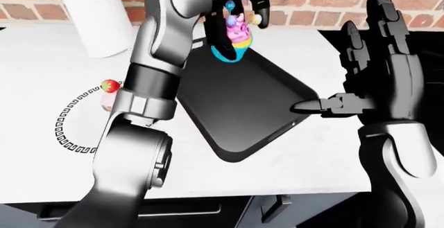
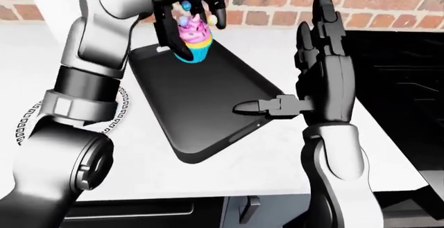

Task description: Move the dessert items from the plate to the tray.

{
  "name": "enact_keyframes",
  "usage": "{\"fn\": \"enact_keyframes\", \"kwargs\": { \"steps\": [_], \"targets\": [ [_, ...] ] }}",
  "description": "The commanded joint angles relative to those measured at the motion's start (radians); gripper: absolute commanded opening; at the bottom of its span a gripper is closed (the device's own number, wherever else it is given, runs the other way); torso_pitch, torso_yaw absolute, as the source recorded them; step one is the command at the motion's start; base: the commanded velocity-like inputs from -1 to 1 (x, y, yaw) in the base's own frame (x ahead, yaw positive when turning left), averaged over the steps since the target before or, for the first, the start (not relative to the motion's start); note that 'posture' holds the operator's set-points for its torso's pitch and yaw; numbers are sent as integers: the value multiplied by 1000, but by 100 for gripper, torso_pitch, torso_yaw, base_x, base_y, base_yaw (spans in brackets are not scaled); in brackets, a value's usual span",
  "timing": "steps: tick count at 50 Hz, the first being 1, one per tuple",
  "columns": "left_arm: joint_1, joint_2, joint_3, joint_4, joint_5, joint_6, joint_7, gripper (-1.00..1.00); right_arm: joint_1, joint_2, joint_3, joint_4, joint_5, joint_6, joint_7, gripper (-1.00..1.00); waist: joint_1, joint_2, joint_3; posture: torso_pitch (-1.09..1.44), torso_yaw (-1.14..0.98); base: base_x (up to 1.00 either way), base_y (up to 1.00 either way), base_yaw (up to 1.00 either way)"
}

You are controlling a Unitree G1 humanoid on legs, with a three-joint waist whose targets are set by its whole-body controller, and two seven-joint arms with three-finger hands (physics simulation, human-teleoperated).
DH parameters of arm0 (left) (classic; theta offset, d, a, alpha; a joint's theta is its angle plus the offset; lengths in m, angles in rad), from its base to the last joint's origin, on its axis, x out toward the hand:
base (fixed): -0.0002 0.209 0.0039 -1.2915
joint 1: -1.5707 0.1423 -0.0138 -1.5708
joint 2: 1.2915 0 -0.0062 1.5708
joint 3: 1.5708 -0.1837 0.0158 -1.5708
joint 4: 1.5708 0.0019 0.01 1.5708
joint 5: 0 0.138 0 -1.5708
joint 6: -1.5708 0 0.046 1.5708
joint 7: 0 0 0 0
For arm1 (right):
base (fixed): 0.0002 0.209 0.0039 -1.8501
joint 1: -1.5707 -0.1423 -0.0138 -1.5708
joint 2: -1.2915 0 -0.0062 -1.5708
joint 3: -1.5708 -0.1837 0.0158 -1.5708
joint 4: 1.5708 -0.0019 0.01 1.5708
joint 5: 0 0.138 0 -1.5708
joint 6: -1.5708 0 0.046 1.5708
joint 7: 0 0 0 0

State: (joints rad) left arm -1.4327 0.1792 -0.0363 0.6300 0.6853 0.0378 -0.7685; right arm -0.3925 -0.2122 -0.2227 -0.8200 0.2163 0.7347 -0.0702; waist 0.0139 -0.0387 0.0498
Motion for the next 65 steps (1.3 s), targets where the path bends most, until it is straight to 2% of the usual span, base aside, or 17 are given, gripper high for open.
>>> {"fn": "enact_keyframes", "kwargs": {
  "steps": [1,6,8,21,25,34,38,40,42,44,48,50,51,57,63,65],
  "targets": [
    [-46,-7,3,31,16,-76,51,-54,-21,-9,-10,-30,2,-22,-3,100,0,-4,-28,0,0,0,0,0],
    [-80,-27,-13,209,63,-183,117,-54,-22,-19,-26,-44,14,-7,-7,100,1,-6,-32,0,0,0,0,0],
    [-95,-37,-3,261,69,-204,148,-54,-23,-20,-29,-47,20,-5,-9,100,-1,-7,-33,0,0,0,0,0],
    [-39,-129,-5,283,51,-189,250,-49,-14,-20,-24,-52,23,-13,-20,100,-2,-11,-36,0,0,0,0,0],
    [-40,-152,-7,333,43,-194,324,-49,-2,-11,-15,-49,16,-29,-21,100,-2,-12,-38,0,0,0,0,0],
    [-18,-187,-16,393,31,-195,409,-39,-6,-7,-10,-65,16,-14,-28,100,-3,-12,-42,0,0,0,0,0],
    [-18,-192,-15,407,18,-194,420,-25,-19,-11,-12,-74,18,5,-33,100,-4,-12,-43,0,0,0,0,0],
    [-6,-196,-13,412,7,-194,427,-7,-22,-10,-10,-77,19,7,-35,100,-4,-12,-43,0,0,0,0,0],
    [5,-201,-14,406,-3,-186,425,-6,-17,-9,-13,-78,20,5,-34,100,-4,-11,-43,0,0,0,0,0],
    [8,-200,-18,406,-3,-185,427,6,-27,-13,-19,-86,27,20,-35,100,-4,-12,-43,0,0,0,0,0],
    [13,-198,-22,405,-4,-185,422,46,-33,-16,-17,-85,28,26,-41,100,-3,-12,-45,0,0,0,0,0],
    [16,-196,-23,398,-4,-182,417,76,-39,-17,-17,-89,31,34,-43,100,-3,-12,-45,0,0,0,0,0],
    [17,-194,-22,399,-3,-183,418,100,-43,-21,-19,-90,31,39,-44,100,-4,-12,-45,0,0,0,0,0],
    [24,-200,-28,401,6,-185,417,100,-55,-29,-23,-95,39,55,-46,100,-3,-12,-45,0,0,0,0,0],
    [-16,-168,-20,415,19,-189,410,100,-51,-32,-27,-95,44,50,-46,100,-3,-13,-46,0,0,0,0,0],
    [-45,-151,-7,407,7,-177,385,100,-47,-32,-28,-93,44,46,-46,100,-3,-12,-45,0,0,0,0,0]
  ]
}}
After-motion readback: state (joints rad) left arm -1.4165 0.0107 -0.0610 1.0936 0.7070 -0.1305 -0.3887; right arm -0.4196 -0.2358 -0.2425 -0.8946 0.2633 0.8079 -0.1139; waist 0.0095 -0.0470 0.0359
